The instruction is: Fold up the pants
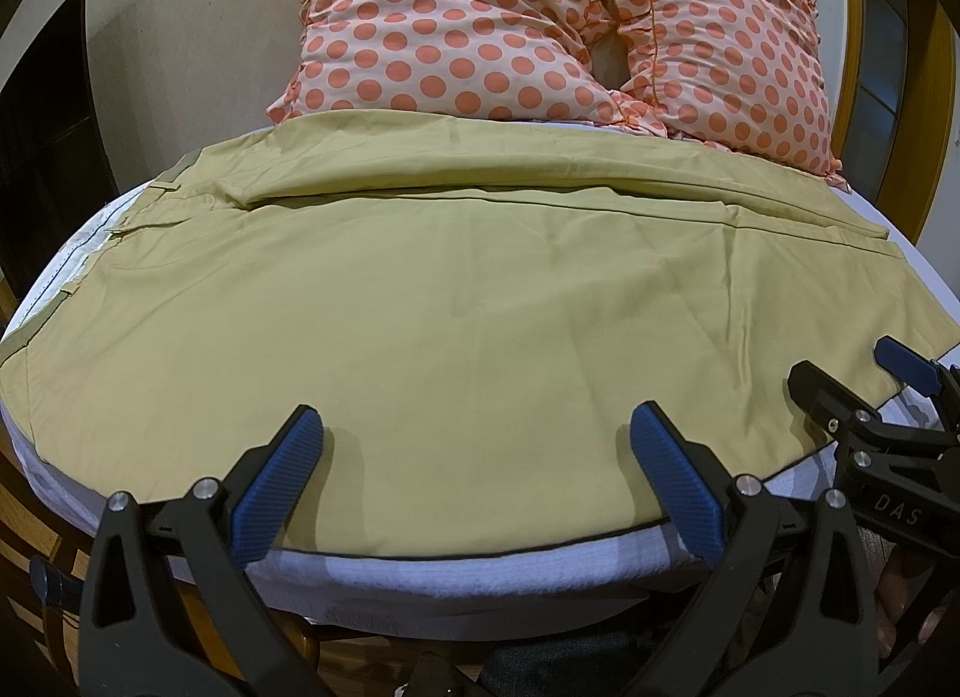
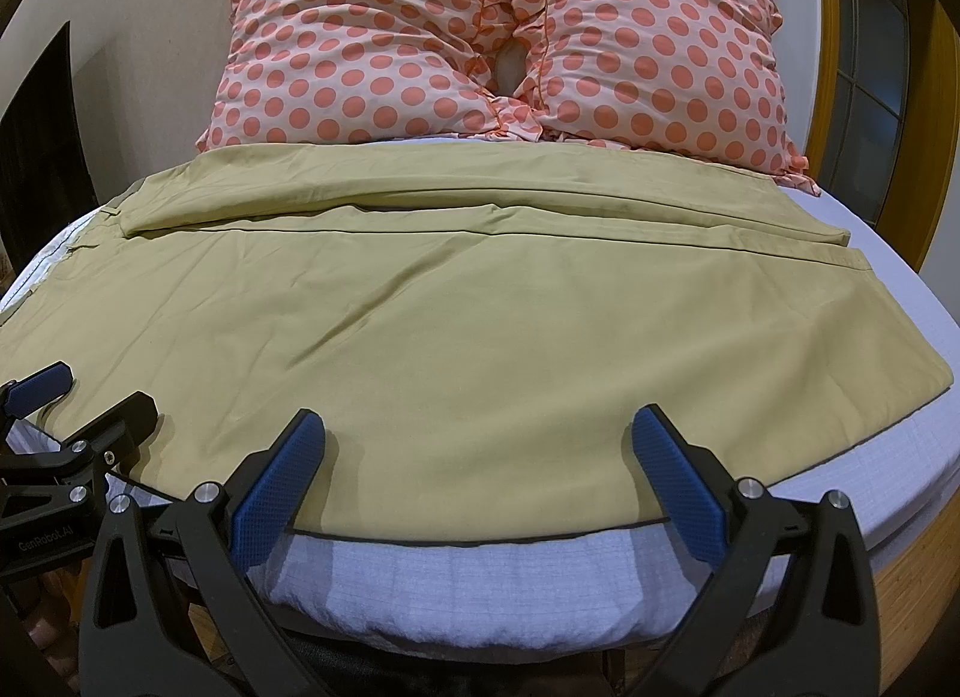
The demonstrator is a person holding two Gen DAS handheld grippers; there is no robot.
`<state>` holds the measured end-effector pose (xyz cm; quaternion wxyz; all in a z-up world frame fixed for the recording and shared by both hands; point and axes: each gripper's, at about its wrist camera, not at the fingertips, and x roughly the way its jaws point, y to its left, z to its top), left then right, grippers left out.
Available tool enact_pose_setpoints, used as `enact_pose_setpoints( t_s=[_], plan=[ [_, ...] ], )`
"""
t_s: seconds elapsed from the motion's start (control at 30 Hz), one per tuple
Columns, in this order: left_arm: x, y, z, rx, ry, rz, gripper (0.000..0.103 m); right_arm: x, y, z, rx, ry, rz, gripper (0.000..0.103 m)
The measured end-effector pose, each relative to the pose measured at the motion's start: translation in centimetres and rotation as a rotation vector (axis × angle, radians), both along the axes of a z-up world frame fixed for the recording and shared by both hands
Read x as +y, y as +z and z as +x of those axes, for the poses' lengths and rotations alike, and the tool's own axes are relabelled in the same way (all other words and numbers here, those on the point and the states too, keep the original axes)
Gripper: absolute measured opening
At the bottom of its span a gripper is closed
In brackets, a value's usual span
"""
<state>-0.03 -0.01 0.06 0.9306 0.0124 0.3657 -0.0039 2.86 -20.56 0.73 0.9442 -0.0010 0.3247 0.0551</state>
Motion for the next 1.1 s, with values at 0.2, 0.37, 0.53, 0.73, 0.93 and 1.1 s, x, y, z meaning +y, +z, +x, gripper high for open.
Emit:
enact_pose_setpoints(
  t_s=[0.2,0.37,0.53,0.73,0.93,1.1],
  plan=[
    [0.0,0.0,0.0,-0.003,-0.010,0.008,0.101,-0.6,0.7,0.9,0.045,0.052,0.002,0.102],
    [0.4,0.8,0.3,-0.005,0.002,0.052,0.101,-6.7,5.6,4.9,0.027,-0.080,0.090,0.102],
    [1.4,4.0,0.9,-0.115,0.007,0.046,0.101,-15.4,9.7,15.5,0.086,-0.377,0.189,0.097],
    [2.4,5.9,3.0,-0.157,0.000,0.025,0.101,-21.8,7.1,29.2,0.246,-0.715,0.264,0.068],
    [2.9,5.8,3.9,-0.174,0.010,0.069,0.101,-22.3,4.3,37.4,0.321,-0.837,0.213,0.068],
    [3.7,4.7,5.0,-0.139,0.026,0.063,0.101,-22.6,2.1,39.0,0.337,-0.873,0.122,0.062]
  ],
)
